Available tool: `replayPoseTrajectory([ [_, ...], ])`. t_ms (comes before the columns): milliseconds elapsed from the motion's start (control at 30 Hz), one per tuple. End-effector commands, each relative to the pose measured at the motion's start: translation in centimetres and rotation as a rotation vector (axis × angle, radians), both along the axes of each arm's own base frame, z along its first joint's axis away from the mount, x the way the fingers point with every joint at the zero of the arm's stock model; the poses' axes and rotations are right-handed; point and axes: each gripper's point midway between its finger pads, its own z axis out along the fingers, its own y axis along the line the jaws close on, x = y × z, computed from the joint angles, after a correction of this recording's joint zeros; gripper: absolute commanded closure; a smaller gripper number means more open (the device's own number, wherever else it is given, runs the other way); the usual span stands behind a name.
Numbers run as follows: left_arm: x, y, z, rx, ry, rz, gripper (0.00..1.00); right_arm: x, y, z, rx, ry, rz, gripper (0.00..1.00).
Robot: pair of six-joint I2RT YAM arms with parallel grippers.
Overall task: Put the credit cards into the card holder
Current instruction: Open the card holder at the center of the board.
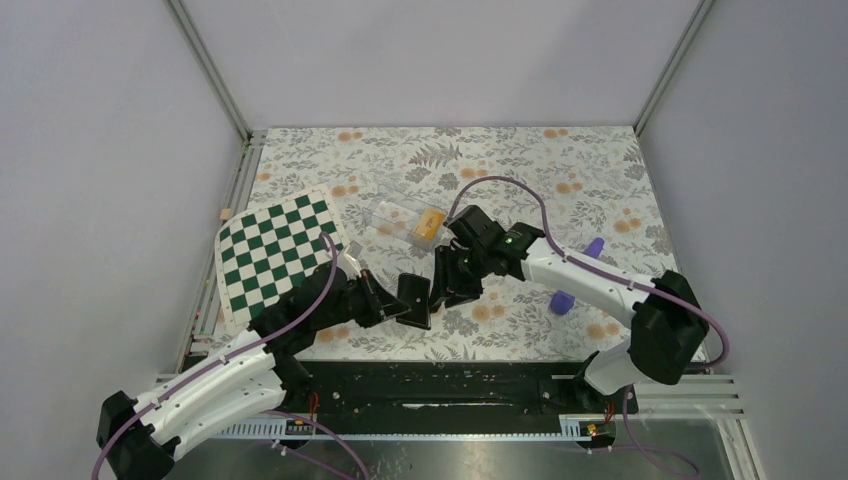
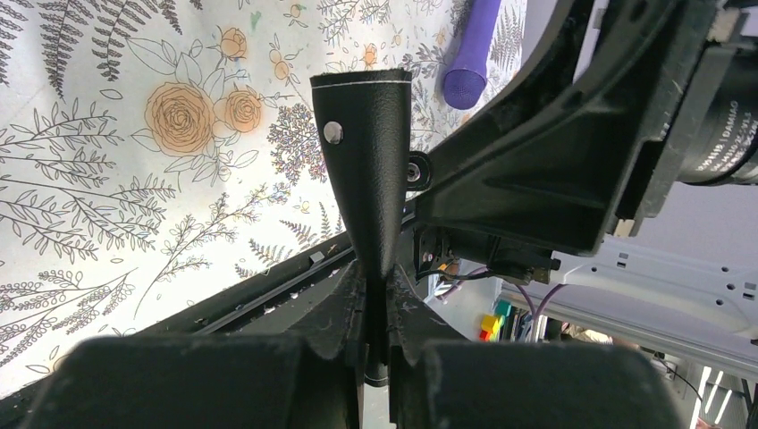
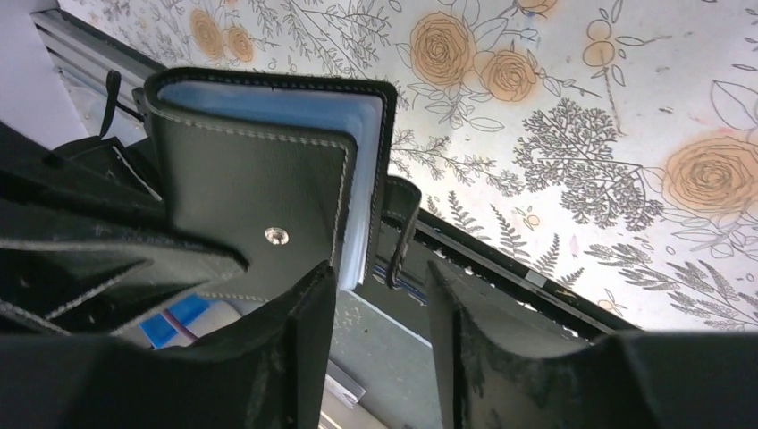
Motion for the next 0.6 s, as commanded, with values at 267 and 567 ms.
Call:
replayPoseTrajectory([
  [267,0.4,-1.0,2.6,-0.080,-0.065,-0.024,1.00,0.5,1.3,-1.3,-0.036,0.007,0.027,0.62],
  [567,0.5,-1.3,3.0,-0.078,-0.084,-0.042,1.00,0.5,1.4,-1.0,-0.008,-0.014,0.046,1.00],
])
